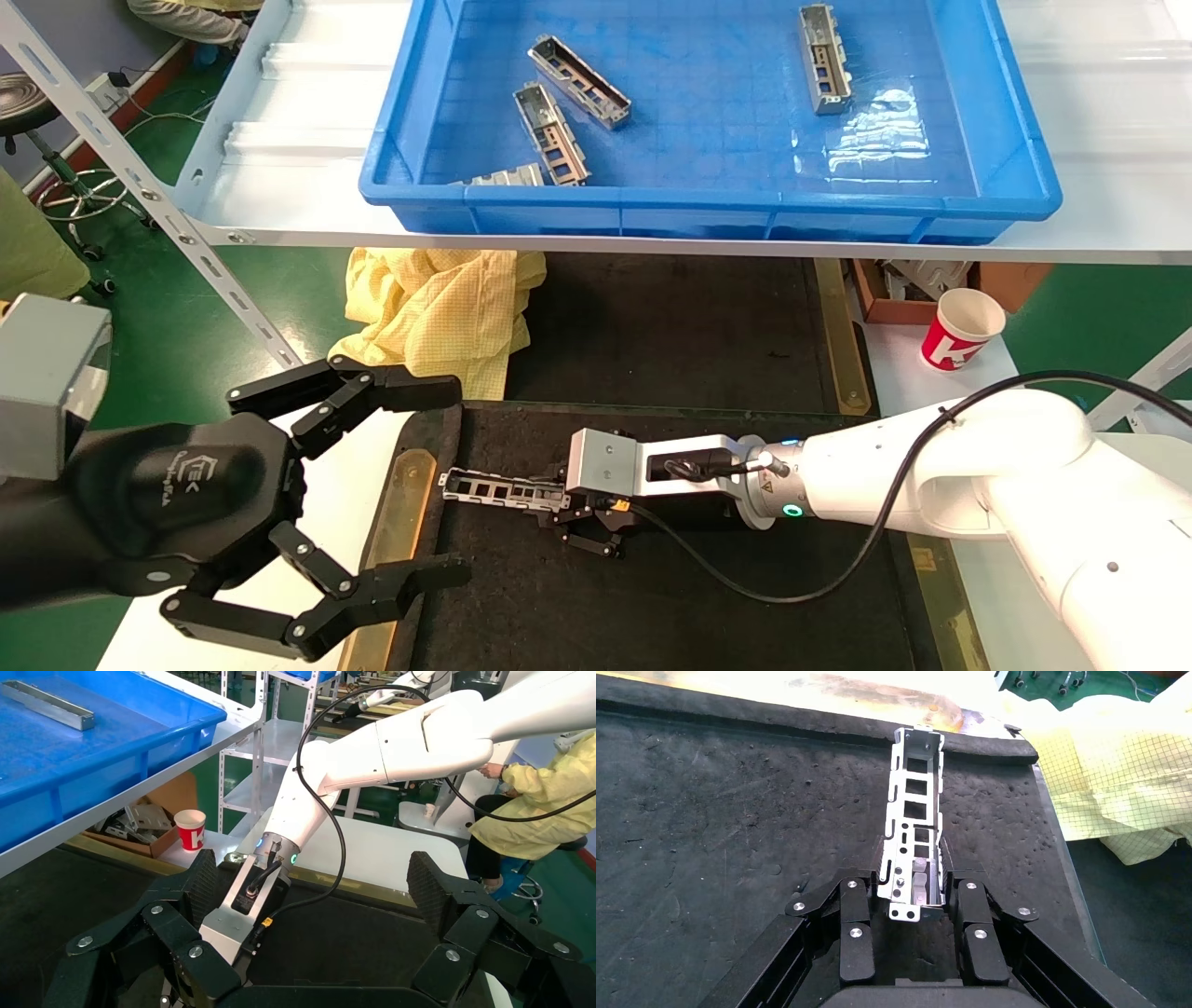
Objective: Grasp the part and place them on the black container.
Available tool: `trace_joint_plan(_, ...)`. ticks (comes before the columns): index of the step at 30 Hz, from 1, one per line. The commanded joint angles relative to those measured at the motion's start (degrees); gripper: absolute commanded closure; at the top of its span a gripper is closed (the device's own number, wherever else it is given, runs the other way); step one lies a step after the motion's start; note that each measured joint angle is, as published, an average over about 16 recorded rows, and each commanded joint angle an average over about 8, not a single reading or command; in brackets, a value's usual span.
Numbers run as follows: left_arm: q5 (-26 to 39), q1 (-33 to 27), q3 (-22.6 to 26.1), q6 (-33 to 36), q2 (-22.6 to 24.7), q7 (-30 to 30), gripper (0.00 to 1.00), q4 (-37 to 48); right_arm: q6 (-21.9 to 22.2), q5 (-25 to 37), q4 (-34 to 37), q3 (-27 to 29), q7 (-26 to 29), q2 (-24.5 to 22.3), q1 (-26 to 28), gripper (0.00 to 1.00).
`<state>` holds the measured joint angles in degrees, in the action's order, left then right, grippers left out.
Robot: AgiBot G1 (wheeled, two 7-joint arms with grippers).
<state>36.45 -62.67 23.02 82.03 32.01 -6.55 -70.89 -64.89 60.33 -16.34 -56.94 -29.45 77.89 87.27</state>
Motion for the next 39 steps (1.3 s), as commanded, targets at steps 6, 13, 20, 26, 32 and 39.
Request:
trace_joint_plan(6,0.0,0.0,0.0,0.0,0.0,0.0,0.0,0.0,0.6,-1.1,-0.3,-1.3,-0.1,0.0,0.2,0.0)
trace_joint_plan(13,0.0,0.0,0.0,0.0,0.0,0.0,0.0,0.0,0.6,-2.3,-0.2,-2.2,-0.7,-0.1,0.8,0.0)
trace_joint_plan(20,0.0,0.0,0.0,0.0,0.0,0.0,0.0,0.0,-2.9,-4.2,1.1,-2.3,-2.1,-0.7,2.5,0.0)
trace_joint_plan(26,0.0,0.0,0.0,0.0,0.0,0.0,0.0,0.0,-7.5,-5.7,3.3,-1.9,-3.2,-1.4,4.4,0.0)
trace_joint_plan(32,0.0,0.0,0.0,0.0,0.0,0.0,0.0,0.0,-9.3,-6.9,4.8,-1.3,-3.1,-2.0,5.3,0.0)
trace_joint_plan(39,0.0,0.0,0.0,0.0,0.0,0.0,0.0,0.0,-8.9,-6.7,4.4,-1.4,-3.2,-1.8,5.0,0.0)
